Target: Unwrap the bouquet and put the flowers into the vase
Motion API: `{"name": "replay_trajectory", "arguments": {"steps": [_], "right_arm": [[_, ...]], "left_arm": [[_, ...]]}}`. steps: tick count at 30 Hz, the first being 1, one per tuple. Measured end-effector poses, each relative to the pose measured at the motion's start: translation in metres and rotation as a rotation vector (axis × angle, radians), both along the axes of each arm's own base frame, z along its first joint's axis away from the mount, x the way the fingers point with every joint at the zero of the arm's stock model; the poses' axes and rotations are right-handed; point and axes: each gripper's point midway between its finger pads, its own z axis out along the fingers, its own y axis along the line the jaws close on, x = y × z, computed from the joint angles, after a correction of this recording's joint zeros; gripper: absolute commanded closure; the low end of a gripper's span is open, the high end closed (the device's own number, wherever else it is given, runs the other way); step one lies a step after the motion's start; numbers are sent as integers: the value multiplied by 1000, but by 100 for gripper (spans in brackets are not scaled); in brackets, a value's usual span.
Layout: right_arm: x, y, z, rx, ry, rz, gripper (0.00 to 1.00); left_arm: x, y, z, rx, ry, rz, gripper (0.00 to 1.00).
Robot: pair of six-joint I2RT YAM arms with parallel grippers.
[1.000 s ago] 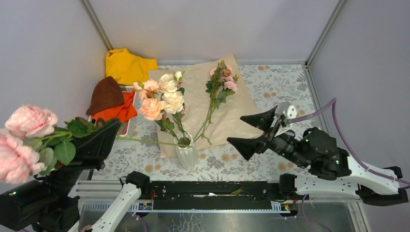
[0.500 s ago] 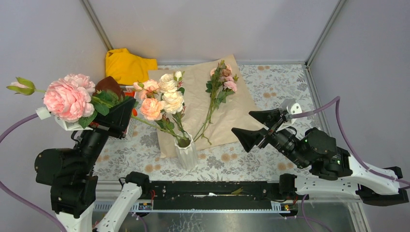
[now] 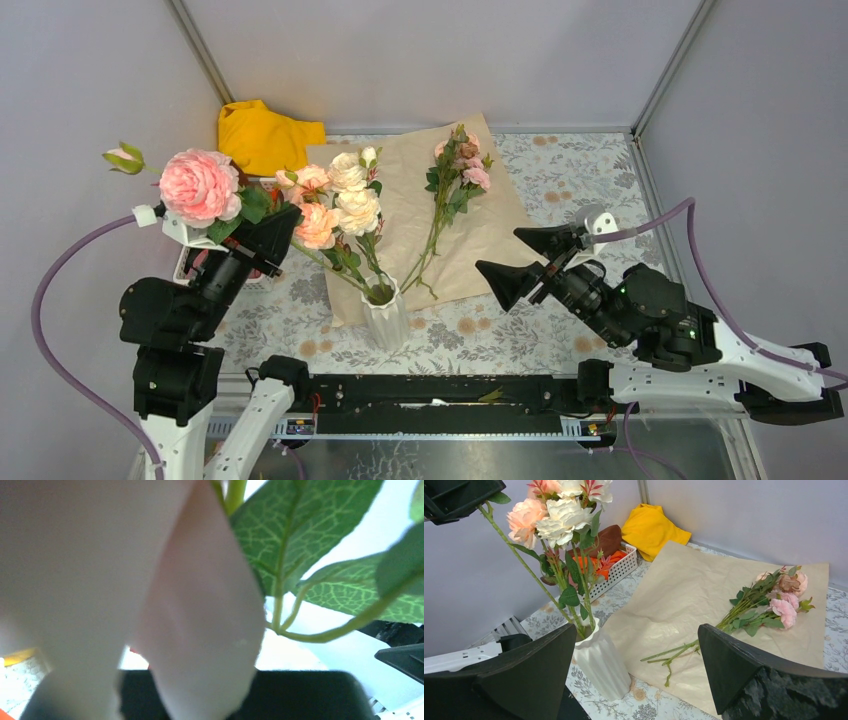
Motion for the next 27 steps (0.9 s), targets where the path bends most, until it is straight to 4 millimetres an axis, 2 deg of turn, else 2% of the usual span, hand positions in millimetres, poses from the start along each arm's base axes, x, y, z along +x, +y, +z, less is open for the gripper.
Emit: {"name": "replay_trajectory", "arguments": {"steps": [4, 11, 17, 20, 24, 27], "right_arm": [[3, 7, -7, -31, 2, -8, 0], [9, 21, -21, -81, 3, -26, 0], [12, 34, -29, -116, 2, -28, 0], [14, 41, -35, -141, 2, -30, 0], [15, 45, -40, -160, 4, -31, 0], [15, 45, -41, -163, 2, -31, 0]], "left_arm": [[7, 2, -10, 9, 22, 18, 97], [9, 5, -11, 16, 22, 33, 98], [5, 0, -10, 24, 16, -4, 98], [4, -4, -1, 30, 3, -28, 98], [-3, -10, 24, 47, -53, -72, 98], [-11, -18, 34, 70, -94, -131, 98]]}}
